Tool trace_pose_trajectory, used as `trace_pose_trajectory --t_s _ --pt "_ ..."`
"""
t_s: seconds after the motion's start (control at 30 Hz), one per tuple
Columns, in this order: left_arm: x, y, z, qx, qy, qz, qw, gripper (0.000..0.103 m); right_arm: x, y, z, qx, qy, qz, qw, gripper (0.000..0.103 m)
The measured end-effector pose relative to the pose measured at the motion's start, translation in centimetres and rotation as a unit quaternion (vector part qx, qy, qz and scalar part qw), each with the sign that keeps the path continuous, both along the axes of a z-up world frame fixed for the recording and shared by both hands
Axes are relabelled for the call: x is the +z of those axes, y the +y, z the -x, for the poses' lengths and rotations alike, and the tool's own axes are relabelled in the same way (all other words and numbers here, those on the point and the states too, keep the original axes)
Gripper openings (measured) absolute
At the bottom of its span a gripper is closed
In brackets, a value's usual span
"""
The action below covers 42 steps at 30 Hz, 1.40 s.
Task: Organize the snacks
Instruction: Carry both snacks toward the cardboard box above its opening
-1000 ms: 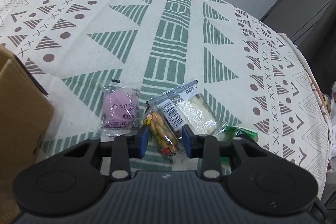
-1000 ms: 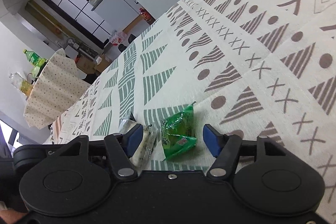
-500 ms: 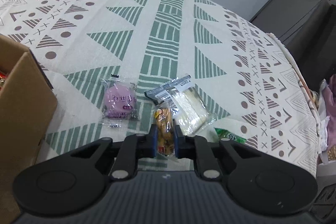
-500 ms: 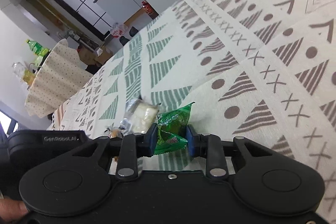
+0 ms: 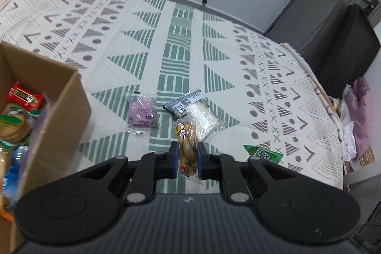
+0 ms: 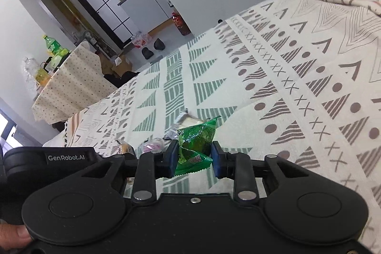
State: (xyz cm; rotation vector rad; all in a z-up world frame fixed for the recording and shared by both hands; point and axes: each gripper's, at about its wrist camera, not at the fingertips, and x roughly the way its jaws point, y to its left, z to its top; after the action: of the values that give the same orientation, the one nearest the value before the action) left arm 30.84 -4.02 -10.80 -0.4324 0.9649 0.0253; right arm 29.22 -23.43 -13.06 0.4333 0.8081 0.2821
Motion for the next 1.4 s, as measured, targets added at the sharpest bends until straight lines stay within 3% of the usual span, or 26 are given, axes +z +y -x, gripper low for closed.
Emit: trace_pose_trajectory --t_s 0.6,1.0,1.4 --pt "6.4 4.7 7.7 0.015 -0.066 -0.004 0.9977 0.014 6.3 4.7 5.2 0.005 -0.035 0.013 0.999 0.028" --pt "8.5 8.7 10.4 0.032 -0.088 0.015 0.9955 0.014 8.3 8.8 7.3 0.021 -0.046 0.020 0.999 0.029" --pt "8.9 13.7 11.9 0.057 -0.093 0.017 0.9939 0.014 9.0 13.0 7.2 0.039 -0.047 0.023 0.998 0.029"
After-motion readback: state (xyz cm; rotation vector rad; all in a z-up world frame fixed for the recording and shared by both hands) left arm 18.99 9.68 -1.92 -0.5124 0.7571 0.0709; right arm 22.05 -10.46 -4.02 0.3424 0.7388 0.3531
